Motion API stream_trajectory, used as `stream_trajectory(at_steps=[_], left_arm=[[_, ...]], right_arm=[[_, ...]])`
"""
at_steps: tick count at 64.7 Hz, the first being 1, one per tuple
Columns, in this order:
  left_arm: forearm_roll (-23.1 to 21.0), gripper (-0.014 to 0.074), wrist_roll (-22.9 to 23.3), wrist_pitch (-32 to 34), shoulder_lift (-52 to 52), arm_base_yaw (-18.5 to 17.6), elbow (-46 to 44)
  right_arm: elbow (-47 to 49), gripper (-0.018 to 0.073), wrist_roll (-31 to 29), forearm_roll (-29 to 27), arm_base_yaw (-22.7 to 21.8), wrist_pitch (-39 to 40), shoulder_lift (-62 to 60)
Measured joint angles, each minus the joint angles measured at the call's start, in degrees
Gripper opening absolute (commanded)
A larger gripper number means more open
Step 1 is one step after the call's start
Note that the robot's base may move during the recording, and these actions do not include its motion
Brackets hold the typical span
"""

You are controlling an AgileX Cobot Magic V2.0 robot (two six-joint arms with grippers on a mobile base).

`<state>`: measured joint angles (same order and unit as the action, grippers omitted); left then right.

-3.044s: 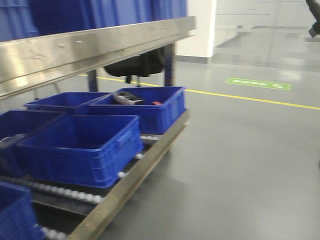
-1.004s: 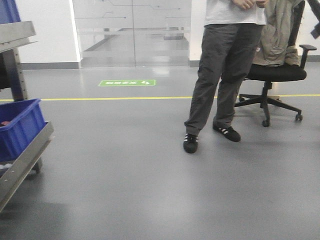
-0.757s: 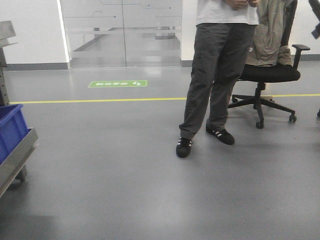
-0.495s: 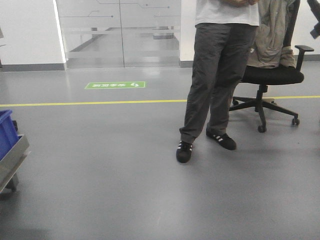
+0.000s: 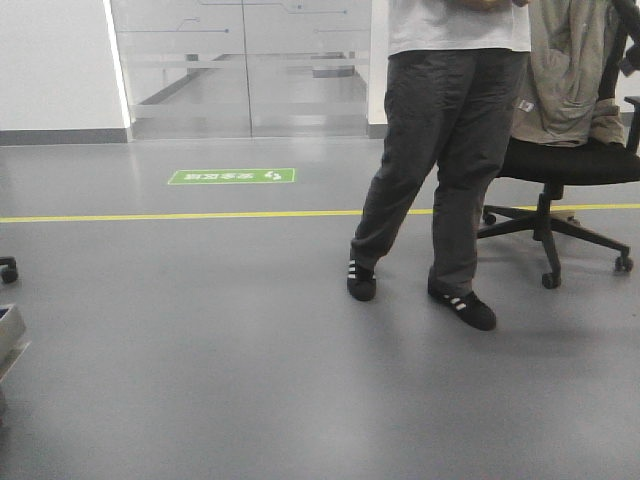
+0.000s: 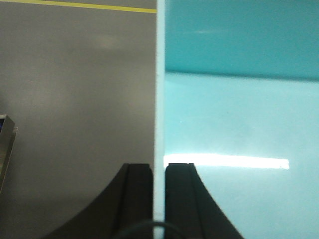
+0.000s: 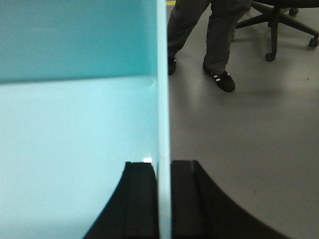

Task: Fetch blue bin and place on conveyor start
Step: 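Hold the teal bin in both grippers while the base drives to the conveyor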

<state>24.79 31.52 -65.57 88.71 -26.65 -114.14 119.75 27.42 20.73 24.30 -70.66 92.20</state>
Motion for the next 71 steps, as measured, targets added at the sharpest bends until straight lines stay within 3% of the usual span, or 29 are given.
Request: stream_trajectory(at_steps=[71], left_arm=[[0.4, -0.0111, 0.0, 0.4, 0.0, 0.0, 0.0]], right_arm=[[0.0, -0.0165, 0.0, 0.0, 0.0, 0.2, 0.0]])
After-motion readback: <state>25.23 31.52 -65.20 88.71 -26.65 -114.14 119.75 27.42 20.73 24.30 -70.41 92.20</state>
